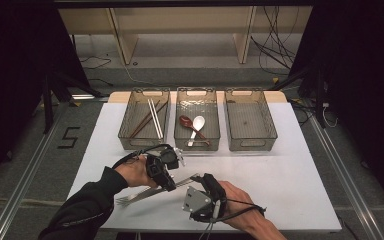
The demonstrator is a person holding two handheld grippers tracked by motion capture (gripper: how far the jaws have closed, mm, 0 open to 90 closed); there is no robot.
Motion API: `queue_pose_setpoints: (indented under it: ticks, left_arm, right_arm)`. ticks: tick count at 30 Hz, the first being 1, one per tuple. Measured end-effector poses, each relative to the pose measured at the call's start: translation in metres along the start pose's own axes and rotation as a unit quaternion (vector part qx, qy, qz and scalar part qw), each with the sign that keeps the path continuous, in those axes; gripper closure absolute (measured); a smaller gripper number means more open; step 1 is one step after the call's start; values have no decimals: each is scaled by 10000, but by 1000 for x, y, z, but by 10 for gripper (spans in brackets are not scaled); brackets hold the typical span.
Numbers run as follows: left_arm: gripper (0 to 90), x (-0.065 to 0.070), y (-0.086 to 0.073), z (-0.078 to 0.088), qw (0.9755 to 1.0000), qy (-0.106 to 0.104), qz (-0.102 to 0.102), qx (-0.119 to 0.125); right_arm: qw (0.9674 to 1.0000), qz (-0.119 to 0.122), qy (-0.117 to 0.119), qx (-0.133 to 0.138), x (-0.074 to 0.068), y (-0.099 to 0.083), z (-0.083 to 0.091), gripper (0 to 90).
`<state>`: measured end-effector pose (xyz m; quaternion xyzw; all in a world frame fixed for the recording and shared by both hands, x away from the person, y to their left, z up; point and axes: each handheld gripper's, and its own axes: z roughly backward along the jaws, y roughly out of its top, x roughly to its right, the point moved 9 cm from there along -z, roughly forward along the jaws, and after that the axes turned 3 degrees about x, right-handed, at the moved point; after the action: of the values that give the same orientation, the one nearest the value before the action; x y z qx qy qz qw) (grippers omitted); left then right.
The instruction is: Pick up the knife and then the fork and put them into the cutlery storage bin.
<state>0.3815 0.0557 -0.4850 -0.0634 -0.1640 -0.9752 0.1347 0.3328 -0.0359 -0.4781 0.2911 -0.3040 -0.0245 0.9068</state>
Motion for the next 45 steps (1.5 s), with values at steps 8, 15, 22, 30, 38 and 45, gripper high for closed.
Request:
queue_pose_setpoints:
  ticks: [8, 15, 22, 30, 38, 45]
  left_arm:
    - [796, 11, 3, -2, 9998, 5, -127, -156]
    - [796, 18, 6, 0, 9994, 5, -246, -254]
    - [796, 21, 6, -3, 9990, -26, -272, -345]
    - [796, 26, 7, -4, 9985, -94, -344, -405]
    - [796, 30, 6, -5, 9981, -191, -359, -462]
    - [794, 32, 6, -7, 9982, -278, -312, -430]
  right_arm:
    - [9958, 803, -418, -135, -1, 2, -5, 460]
    - [9891, 1307, -586, -329, -7, 1, -11, 571]
    - [9850, 1532, -682, -418, -9, 0, -13, 667]
    - [9769, 1932, -752, -514, -13, -1, -17, 746]
    - [9703, 2220, -724, -631, -19, -3, -18, 795]
    - [9616, 2568, -737, -633, -22, -3, -18, 822]
